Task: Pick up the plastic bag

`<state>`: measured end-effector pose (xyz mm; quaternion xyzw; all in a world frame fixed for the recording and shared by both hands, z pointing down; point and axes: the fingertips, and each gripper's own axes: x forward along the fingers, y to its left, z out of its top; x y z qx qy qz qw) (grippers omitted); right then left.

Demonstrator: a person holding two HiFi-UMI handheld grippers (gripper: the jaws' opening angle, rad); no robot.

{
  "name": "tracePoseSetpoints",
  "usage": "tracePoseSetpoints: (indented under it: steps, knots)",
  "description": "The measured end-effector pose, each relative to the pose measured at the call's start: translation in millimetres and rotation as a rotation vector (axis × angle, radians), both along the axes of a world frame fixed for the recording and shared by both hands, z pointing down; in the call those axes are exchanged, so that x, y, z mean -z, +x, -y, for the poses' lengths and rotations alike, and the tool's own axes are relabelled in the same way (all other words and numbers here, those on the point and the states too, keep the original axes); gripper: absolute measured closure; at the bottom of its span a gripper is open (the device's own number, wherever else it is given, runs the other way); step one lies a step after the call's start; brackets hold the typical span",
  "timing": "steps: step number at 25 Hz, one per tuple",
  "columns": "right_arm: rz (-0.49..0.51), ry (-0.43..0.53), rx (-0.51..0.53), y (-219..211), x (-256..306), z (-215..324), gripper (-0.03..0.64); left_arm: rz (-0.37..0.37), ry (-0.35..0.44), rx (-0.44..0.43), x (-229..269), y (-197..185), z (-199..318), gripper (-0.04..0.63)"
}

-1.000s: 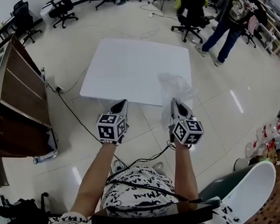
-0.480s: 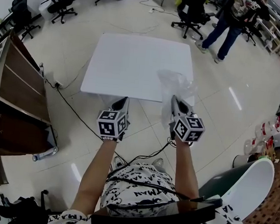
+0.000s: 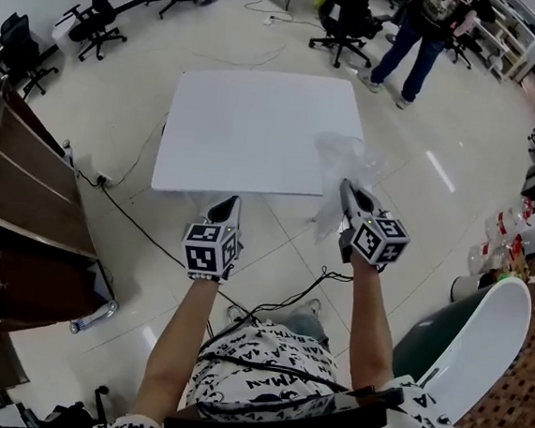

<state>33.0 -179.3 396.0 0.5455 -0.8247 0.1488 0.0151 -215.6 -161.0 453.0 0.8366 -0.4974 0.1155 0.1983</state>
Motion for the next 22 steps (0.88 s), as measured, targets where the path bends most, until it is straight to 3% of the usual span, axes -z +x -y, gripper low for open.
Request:
tracePoseSetpoints:
  steps: [4, 11, 16, 22]
  knots:
    - [0.001, -0.021, -0.052, 43, 4, 12, 0.606, 0.03, -0.021, -0.061, -13, 8, 4, 0.594]
    - [-0.208, -0.026, -0.077, 133, 28, 54, 0.606, 0.032, -0.034, -0.066, -25, 38, 36, 0.594]
    - [-0.33, -0.031, 0.147, 129, 30, 123, 0.606, 0.037, -0.053, -0.01, -30, 43, 72, 0.594]
    - [-0.507, -0.068, 0.469, 53, -49, 193, 0.606, 0.053, -0.076, 0.072, -45, 36, 100, 0.594]
